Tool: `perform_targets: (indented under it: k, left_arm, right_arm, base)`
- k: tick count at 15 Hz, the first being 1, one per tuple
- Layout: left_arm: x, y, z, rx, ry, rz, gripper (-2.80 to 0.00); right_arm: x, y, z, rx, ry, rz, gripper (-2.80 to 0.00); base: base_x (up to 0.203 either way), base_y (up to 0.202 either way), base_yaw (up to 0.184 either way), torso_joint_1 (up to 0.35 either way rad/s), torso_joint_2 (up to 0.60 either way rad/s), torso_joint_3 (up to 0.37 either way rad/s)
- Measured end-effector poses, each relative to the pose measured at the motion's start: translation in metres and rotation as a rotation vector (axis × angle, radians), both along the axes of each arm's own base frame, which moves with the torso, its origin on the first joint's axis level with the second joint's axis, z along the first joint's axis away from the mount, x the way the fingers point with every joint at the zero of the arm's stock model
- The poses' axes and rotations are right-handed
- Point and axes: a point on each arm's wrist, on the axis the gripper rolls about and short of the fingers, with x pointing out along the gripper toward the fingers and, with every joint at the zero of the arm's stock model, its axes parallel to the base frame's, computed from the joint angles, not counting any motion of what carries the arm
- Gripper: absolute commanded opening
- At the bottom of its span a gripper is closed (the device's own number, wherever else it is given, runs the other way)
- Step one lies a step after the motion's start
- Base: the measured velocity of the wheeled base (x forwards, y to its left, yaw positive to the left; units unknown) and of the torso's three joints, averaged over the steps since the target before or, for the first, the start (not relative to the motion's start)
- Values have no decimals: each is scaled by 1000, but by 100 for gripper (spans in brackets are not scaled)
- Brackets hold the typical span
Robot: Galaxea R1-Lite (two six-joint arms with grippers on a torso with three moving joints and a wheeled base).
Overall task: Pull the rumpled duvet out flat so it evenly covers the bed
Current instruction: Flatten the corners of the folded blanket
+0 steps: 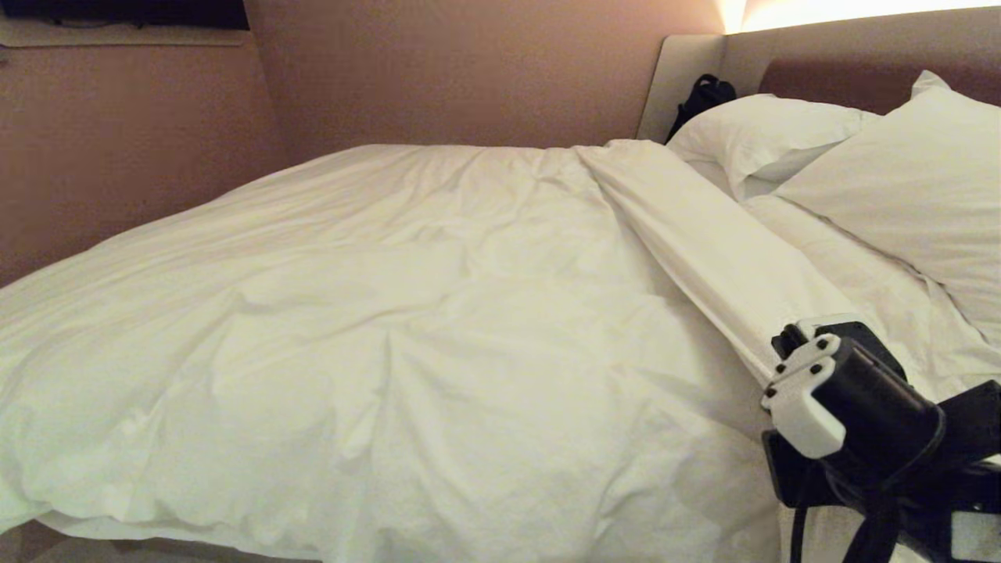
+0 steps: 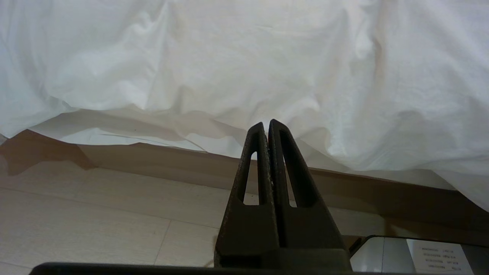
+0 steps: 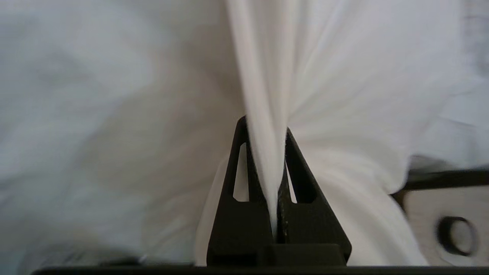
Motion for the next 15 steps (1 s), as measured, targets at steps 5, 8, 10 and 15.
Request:
perform_targets:
  k: [5,8,10,15]
  left_arm:
    - [0,0,0,0,0,0,-280]
    - [0,0,0,1,0,0,-280]
    - [0,0,0,1,0,0,-280]
    - [0,0,0,1,0,0,-280]
  right_arm:
    - [-4,2,13,127,53,86,-280]
    - [-2,7,21,206,81,133,-280]
    - [-1,9,24,242,99,160,-280]
    - [2,17,31,314,147,225,-280]
  base:
    - [0,0,0,0,0,0]
    - [0,0,0,0,0,0]
    - [0,0,0,0,0,0]
    - [0,0,0,0,0,0]
